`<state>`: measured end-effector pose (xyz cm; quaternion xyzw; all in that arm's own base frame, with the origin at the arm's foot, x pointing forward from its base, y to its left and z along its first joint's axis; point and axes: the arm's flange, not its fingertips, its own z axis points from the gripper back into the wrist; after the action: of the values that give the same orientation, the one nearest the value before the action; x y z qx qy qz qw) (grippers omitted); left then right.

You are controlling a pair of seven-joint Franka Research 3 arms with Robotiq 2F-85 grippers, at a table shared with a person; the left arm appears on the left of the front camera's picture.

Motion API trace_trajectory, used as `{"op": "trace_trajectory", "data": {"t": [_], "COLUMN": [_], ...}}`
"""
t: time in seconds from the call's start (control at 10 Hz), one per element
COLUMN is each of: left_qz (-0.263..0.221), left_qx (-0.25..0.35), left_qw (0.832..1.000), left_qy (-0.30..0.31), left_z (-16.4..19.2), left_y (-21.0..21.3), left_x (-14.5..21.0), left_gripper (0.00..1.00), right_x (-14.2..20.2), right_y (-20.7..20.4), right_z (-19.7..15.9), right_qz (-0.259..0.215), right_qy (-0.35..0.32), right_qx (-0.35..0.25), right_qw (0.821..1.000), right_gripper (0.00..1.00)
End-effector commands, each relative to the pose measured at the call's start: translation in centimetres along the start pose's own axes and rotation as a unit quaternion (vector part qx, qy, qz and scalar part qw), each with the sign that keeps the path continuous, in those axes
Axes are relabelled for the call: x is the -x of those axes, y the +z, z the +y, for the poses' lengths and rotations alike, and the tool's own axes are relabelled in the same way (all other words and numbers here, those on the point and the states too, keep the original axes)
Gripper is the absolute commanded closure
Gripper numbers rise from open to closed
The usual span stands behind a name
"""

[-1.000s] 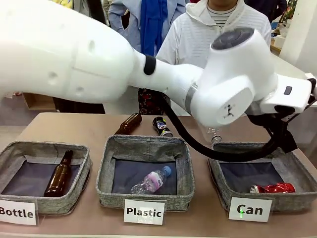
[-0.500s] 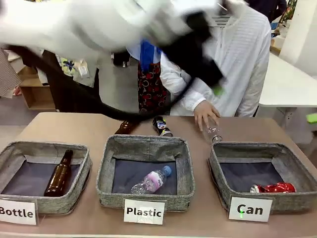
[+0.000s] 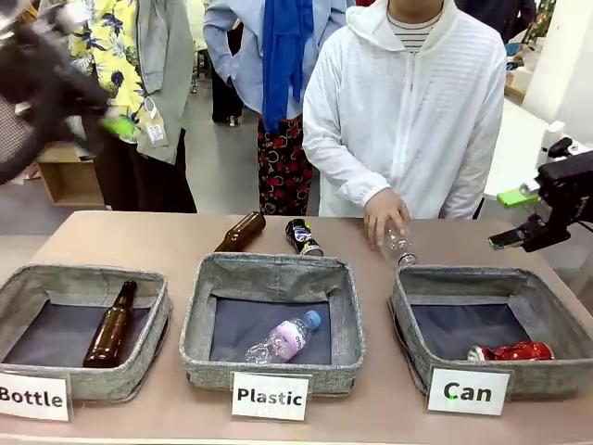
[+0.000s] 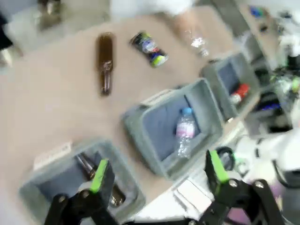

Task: Sort the can waste into the basket.
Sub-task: Pick up the can waste from the table and place it in the right Fabric basket.

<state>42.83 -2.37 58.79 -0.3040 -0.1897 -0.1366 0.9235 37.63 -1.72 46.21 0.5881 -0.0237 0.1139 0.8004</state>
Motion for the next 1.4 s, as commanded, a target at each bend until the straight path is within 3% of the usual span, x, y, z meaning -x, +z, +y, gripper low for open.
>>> {"op": "trace_trajectory", "data": {"t": [0.0, 0.2, 0.5, 0.6, 1.3], "left_qz": [-0.069, -0.127, -0.173, -0.15, -0.15], "left_qx": [0.061, 0.137, 0.241, 0.165, 0.165], "left_qw": [0.987, 0.956, 0.915, 0.936, 0.936], "left_qy": [0.135, 0.226, 0.273, 0.274, 0.274], "left_z": [7.0, 17.0, 26.7, 22.3, 22.3], "left_y": [1.9, 3.5, -0.2, 3.9, 3.9], "left_x": [2.5, 9.4, 15.6, 14.1, 14.1], "left_gripper": [0.0, 0.0, 0.0, 0.0, 0.0], "right_x": [-2.1, -2.2, -1.8, -1.5, -1.5], "right_y": [2.7, 5.8, 11.3, 8.9, 8.9], "right_z": [-0.8, -1.7, -3.2, -3.1, -3.1], "right_qz": [-0.014, -0.065, -0.182, -0.099, -0.099], "right_qy": [-0.038, -0.049, -0.073, -0.044, -0.044], "right_qx": [-0.036, -0.04, -0.03, -0.029, -0.029], "right_qw": [0.999, 0.996, 0.98, 0.994, 0.994], "right_gripper": [0.0, 0.0, 0.0, 0.0, 0.0]}}
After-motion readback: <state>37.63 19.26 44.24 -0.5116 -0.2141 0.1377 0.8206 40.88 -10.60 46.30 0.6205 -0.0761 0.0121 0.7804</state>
